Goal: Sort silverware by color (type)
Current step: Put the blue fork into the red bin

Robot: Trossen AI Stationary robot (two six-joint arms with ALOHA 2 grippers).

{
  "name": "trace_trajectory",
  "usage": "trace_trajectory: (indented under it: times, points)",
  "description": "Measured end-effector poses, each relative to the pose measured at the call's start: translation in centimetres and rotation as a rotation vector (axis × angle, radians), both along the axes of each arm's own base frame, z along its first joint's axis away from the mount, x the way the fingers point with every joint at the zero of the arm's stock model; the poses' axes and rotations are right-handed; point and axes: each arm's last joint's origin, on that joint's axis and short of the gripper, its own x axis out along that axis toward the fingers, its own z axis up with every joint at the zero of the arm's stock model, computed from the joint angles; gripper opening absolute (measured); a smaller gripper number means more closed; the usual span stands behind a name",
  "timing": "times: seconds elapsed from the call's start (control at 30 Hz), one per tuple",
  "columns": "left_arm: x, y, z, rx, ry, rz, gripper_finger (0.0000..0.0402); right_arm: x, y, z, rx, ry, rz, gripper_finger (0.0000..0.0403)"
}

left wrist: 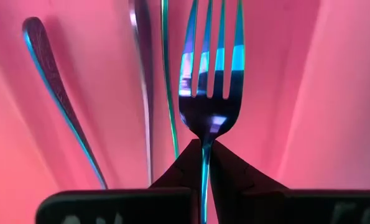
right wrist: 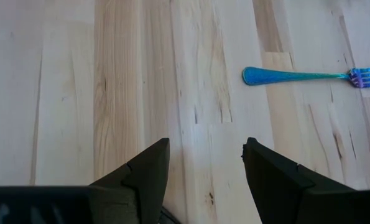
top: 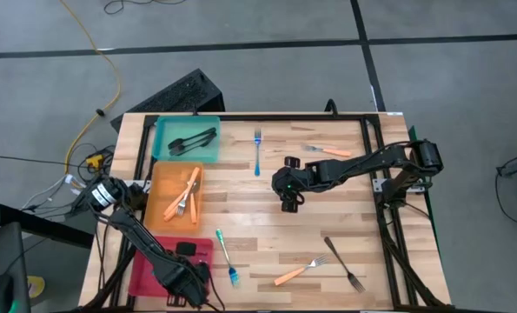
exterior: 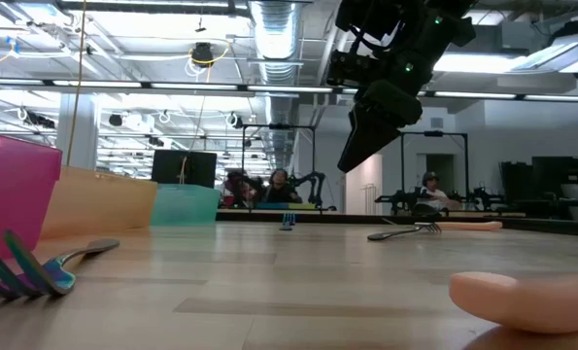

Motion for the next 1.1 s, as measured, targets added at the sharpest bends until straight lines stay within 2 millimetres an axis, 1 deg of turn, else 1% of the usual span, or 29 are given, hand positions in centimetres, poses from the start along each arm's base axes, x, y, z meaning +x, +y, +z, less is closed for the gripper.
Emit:
trace_trajectory:
  times: [0.37,0.73,0.9,1.1]
  points:
    - [0.5,-0.3,-0.2,-0.035,-0.043,0.049,0.0,0.0,0.0,0.0,0.0,-0.004,0.0,0.0223]
    - [0.5,-0.3,-0.3,-0.039,-0.059,0.023,0.0,0.0,0.0,0.0,-0.001,0.0,0.0,0.0223]
    - [-0.1,0.3,-1.3,-0.036,0.019,0.064,0.0,0.0,0.0,0.0,0.0,0.0,0.0,0.0223]
    - [0.0,0.5,-1.5,-0.04,0.016,0.055,0.0,0.0,0.0,0.0,0.0,0.003,-0.002,0.0223]
